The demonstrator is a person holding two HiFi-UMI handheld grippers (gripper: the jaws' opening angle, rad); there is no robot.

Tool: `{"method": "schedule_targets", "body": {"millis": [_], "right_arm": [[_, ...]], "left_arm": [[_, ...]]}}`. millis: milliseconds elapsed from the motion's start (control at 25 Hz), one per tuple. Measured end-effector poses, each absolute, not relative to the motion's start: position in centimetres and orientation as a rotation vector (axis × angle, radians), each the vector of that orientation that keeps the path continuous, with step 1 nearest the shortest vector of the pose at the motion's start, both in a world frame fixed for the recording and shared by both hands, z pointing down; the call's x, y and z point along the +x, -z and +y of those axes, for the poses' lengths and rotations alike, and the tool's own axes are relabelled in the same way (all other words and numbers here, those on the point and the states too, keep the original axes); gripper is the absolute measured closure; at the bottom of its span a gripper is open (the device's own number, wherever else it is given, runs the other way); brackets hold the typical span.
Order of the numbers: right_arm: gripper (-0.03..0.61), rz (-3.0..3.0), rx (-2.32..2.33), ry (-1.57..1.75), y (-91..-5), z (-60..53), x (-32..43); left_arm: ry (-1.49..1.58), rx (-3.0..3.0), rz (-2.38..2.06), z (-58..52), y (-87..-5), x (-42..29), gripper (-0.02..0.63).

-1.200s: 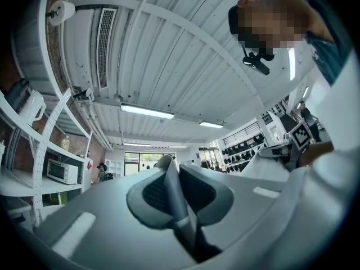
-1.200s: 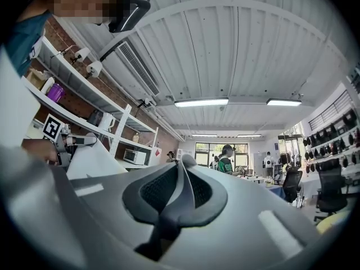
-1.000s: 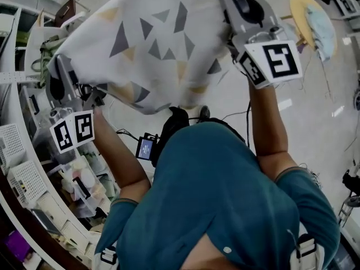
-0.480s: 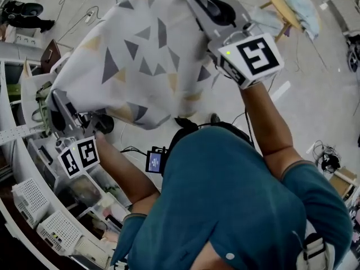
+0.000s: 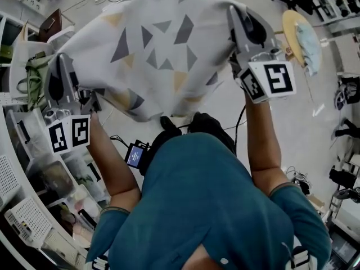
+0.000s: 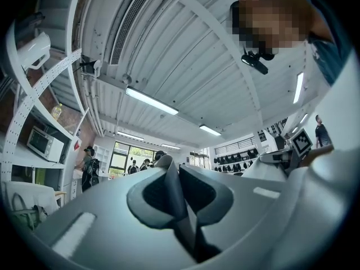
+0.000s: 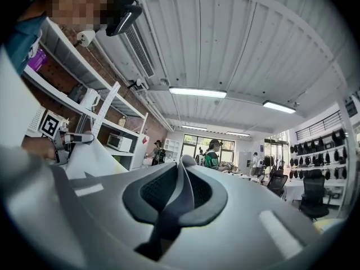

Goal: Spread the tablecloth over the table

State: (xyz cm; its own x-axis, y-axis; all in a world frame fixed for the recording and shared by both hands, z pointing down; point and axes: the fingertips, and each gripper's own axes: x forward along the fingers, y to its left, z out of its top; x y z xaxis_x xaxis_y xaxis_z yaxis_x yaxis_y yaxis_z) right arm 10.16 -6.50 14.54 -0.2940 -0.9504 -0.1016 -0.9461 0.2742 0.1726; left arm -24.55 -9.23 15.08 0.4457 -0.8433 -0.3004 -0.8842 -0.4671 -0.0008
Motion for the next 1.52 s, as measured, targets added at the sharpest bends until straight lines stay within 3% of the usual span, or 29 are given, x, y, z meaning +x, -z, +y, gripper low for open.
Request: {"method": "schedule_targets", "body": {"millis": [640, 960, 1520], "right_arm": [[0.558, -2.586, 1.817, 0.322, -15.8, -8.6, 10.9], [0.558, -2.634, 1.743, 0.304, -16.1, -16.3, 8.7], [0.557, -2.663, 1.689, 0.230, -20.8, -24.6, 11.5]], "left_arm": [[-0.324, -2.464, 1.573, -9.3, -14.9, -24.5, 0.592], [-0.297, -2.432, 1.665, -15.4, -15.5, -27.2, 0.592], [-0.208, -2.442, 1.809, -22.7, -20.2, -26.2, 0.591]]}}
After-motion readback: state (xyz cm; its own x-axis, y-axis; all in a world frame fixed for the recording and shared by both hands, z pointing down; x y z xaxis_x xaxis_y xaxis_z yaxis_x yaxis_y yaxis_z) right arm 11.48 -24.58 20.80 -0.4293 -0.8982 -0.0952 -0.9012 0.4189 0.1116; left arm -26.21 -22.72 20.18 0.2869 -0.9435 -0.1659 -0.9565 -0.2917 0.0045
